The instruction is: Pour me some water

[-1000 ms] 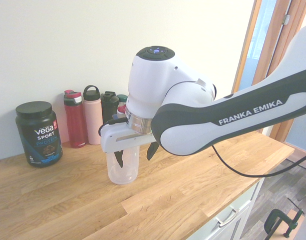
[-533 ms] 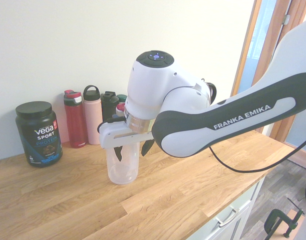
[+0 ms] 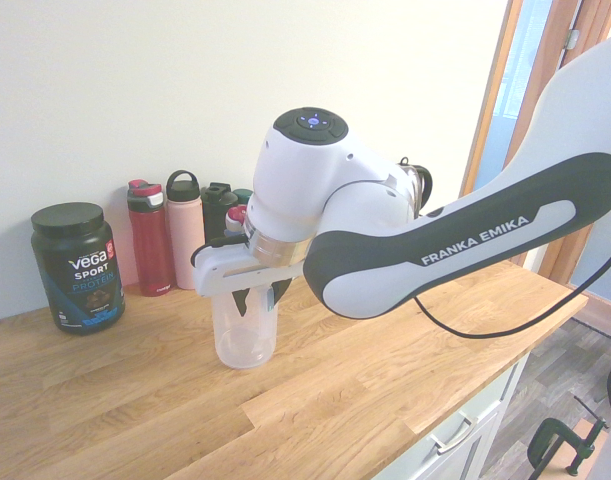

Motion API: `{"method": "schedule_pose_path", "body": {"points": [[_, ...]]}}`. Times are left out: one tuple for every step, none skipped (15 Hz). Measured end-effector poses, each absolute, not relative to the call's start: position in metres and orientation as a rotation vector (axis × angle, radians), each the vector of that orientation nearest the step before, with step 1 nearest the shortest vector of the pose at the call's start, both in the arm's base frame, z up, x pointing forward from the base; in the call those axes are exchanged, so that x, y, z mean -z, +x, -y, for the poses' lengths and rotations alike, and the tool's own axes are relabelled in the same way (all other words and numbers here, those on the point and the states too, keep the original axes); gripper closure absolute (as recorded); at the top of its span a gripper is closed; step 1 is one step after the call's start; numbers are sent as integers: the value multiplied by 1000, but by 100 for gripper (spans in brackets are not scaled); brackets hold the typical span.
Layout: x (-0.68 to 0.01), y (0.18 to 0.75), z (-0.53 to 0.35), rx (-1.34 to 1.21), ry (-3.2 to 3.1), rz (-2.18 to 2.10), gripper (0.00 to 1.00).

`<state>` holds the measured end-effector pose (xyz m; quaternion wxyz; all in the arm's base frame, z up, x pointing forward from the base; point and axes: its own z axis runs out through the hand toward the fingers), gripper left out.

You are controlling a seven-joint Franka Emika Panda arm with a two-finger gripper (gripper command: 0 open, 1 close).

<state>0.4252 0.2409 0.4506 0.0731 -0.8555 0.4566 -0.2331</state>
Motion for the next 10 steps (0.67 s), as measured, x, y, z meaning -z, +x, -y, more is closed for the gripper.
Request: {"method": "schedule_pose_path", "body": {"points": [[-451,425,-240,702,-2569,-1370,100],[-451,426,-239,702,-2569,-1371,100],[-451,426,-238,702,-2568,-1372,100],[-451,427,-237,702,-2567,-1375,100],[-452,427,-237,702,-2567,-1374,100],[-452,428,-235,701,-2567,-1374,100],[-453,428,-234,702,-2569,-1371,100],[-457,428,-231,696,-2564,-1373,100],[-465,427,-226,688,-2557,-1369,100],[-477,422,-220,686,-2549,-1365,100]]}}
